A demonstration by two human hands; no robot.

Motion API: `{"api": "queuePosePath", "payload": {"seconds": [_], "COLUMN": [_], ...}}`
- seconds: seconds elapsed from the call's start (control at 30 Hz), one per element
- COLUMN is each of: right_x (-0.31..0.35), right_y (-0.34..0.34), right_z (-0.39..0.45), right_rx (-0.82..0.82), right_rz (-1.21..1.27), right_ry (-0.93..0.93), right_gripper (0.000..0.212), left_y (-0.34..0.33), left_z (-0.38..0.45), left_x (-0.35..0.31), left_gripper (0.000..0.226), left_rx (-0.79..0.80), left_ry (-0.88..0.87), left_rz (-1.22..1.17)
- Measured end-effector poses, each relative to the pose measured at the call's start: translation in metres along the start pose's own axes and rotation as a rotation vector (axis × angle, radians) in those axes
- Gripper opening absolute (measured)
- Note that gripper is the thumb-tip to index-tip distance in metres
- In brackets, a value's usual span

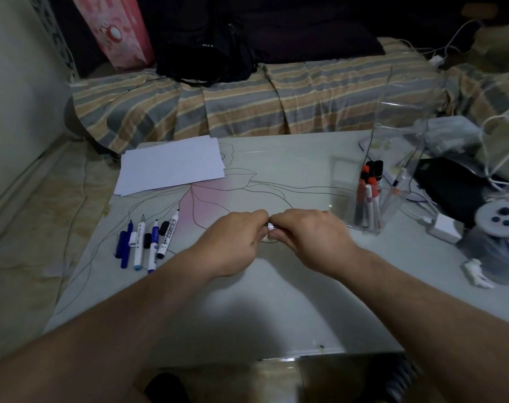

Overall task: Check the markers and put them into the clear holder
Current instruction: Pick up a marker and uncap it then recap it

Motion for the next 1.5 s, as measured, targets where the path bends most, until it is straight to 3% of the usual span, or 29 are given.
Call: {"api": "queuePosePath", "payload": {"seconds": [0.13, 0.23, 0.37, 0.43, 0.5, 0.6, 0.73, 0.83, 0.93, 1.13, 1.3, 1.5], "right_x": [-0.020, -0.029, -0.026, -0.034, -0.050, -0.088, -0.120, -0.125, -0.131, -0.147, -0.160, -0.146], "right_y": [-0.002, 0.002, 0.031, 0.063, 0.110, 0.165, 0.180, 0.183, 0.175, 0.131, 0.115, 0.117], "right_z": [-0.008, -0.011, -0.010, -0.008, -0.008, -0.026, -0.049, -0.055, -0.052, -0.044, -0.047, -0.047], "right_rx": [0.085, 0.134, 0.212, 0.056, -0.226, -0.556, -0.691, -0.753, -0.713, -0.396, -0.279, -0.290], "right_rz": [0.382, 0.736, 0.489, 0.429, 0.375, 0.291, 0.323, 0.319, 0.284, 0.020, -0.065, -0.182], "right_ry": [-0.210, -0.360, -0.277, -0.242, -0.207, -0.255, -0.322, -0.289, -0.284, -0.391, -0.497, -0.443], "right_gripper": [0.026, 0.013, 0.004, 0.005, 0.012, 0.022, 0.044, 0.043, 0.036, 0.023, 0.029, 0.030], "left_y": [0.006, 0.022, 0.026, 0.023, 0.016, -0.003, -0.027, -0.032, -0.034, -0.036, -0.038, -0.032], "left_z": [0.007, 0.017, 0.027, 0.031, 0.035, 0.040, 0.040, 0.036, 0.035, 0.035, 0.033, 0.034], "left_x": [-0.012, -0.018, -0.016, -0.027, -0.044, -0.066, -0.082, -0.087, -0.086, -0.084, -0.077, -0.076], "left_gripper": [0.015, 0.011, 0.016, 0.020, 0.019, 0.019, 0.031, 0.028, 0.025, 0.026, 0.028, 0.026], "left_rx": [0.000, -0.083, -0.178, -0.176, -0.117, -0.002, 0.123, 0.161, 0.178, 0.185, 0.195, 0.177], "left_ry": [-0.057, -0.042, 0.124, 0.117, 0.063, -0.055, -0.138, -0.155, -0.153, -0.151, -0.138, -0.149], "left_rz": [0.007, -0.172, -0.551, -0.561, -0.510, -0.296, -0.156, -0.118, -0.112, -0.112, -0.107, -0.095]}}
Point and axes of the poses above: each hand's wrist, its own z-axis towards the middle knuckle, its own y-axis out of the back of the hand, x = y × z, the point moved 10 cm from there along z, towards the middle knuckle, and after that the axes turned 15 degrees about z, right-handed, at the moved point
